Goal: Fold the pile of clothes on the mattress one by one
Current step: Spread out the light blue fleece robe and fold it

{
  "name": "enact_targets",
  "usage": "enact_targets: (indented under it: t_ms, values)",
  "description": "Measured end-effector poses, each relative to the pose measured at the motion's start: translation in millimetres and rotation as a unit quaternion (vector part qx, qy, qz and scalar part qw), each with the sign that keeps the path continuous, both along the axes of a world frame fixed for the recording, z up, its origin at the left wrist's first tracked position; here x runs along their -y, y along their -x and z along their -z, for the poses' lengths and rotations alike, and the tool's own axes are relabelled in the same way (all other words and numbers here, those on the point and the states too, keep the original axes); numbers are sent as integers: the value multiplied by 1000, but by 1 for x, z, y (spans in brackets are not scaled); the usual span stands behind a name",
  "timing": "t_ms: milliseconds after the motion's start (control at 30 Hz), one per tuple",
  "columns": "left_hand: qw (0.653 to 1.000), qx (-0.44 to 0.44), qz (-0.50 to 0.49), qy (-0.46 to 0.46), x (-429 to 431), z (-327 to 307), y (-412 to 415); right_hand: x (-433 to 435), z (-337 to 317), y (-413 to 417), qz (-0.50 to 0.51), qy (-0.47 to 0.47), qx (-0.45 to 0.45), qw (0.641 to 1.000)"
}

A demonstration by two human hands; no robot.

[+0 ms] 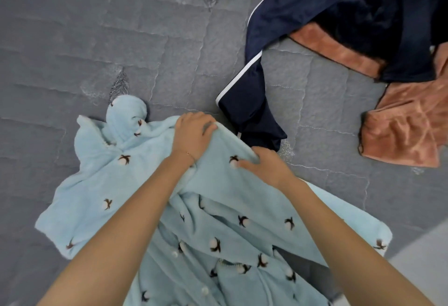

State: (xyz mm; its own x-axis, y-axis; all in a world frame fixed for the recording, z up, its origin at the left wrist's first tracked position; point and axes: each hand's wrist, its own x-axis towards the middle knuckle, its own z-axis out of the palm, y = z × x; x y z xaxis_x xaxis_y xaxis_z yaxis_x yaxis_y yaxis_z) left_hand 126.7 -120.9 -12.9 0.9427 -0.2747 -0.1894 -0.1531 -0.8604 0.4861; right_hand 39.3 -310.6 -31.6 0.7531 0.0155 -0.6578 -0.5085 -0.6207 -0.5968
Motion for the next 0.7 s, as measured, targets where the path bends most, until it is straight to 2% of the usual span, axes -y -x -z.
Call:
enact_targets:
  t_ms: [133, 233, 300, 400, 467, 600, 700]
  values:
    - [998, -5, -60, -36, 15, 1, 0, 25, -7, -2, 31, 35, 15, 999]
    - [997, -22, 72, -14, 36, -2, 7, 45, -14, -13, 37, 55, 57, 996]
    - [980, -74, 184, 22, 56, -8, 11, 53, -17, -18, 37, -4, 81, 996]
    - [961, -98, 260, -17, 81, -13, 7, 67, -17, -14, 12, -81, 84, 993]
    - [972, -104, 212, 5, 84, -13, -1, 84, -11, -4, -1, -87, 51, 995]
    - [980, -146, 15, 134, 80, -16, -15, 124, 2, 26, -28, -9, -36, 999]
    - [983, -132, -38, 121, 87, -17, -16, 143, 9, 49, 30, 12, -73, 997]
